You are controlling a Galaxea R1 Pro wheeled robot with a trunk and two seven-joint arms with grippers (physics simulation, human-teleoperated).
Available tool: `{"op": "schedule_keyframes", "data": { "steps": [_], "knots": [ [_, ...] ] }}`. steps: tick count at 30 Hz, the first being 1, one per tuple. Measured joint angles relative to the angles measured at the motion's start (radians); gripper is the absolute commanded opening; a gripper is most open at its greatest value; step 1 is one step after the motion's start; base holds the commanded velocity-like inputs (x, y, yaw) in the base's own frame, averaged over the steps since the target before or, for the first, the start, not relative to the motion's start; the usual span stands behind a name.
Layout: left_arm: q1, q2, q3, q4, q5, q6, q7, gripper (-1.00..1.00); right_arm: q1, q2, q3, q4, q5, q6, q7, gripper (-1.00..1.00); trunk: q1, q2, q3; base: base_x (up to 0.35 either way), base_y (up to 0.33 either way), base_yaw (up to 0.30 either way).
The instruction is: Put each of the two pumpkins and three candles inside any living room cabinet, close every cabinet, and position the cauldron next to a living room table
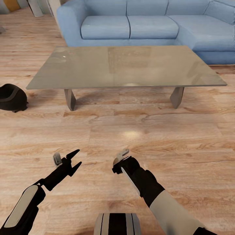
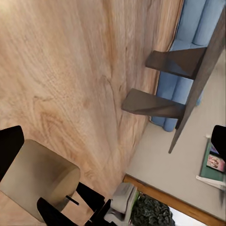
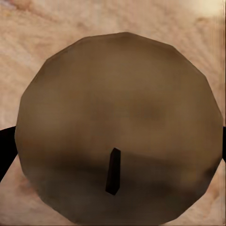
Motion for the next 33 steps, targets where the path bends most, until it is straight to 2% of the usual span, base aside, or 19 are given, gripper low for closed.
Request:
{"op": "schedule_keyframes", "data": {
  "steps": [7, 21, 23, 26, 33],
  "knots": [
    [0.0, -0.018, -0.002, 0.0, -0.001, 0.001, 0.0, 1.0, 0.0, 0.001, 0.0, 0.0, 0.0, -0.001, 0.001, -1.0, -0.003, 0.002, 0.027, 0.0, 0.0, 0.222],
    [0.0, -0.018, 0.001, 0.001, 0.001, 0.001, 0.0, 1.0, 0.002, 0.002, 0.0, 0.002, -0.001, -0.002, 0.001, -1.0, -0.009, 0.005, 0.081, 0.0, 0.0, 0.291],
    [0.0, -0.014, 0.001, 0.0, 0.015, 0.002, 0.0, 1.0, 0.002, 0.002, 0.0, 0.003, -0.001, -0.002, 0.001, -1.0, -0.01, 0.005, 0.089, 0.0, 0.0, 0.292],
    [0.0, -0.011, -0.001, 0.001, 0.056, 0.001, 0.0, 1.0, 0.003, 0.003, 0.0, 0.003, -0.001, -0.002, 0.001, -1.0, -0.012, 0.006, 0.101, 0.0, 0.0, 0.292],
    [0.0, -0.012, -0.003, 0.001, 0.068, 0.001, 0.0, 1.0, 0.005, 0.003, 0.0, 0.003, -0.001, -0.002, 0.001, -1.0, -0.015, 0.008, 0.128, 0.0, 0.0, 0.292]
  ]
}}
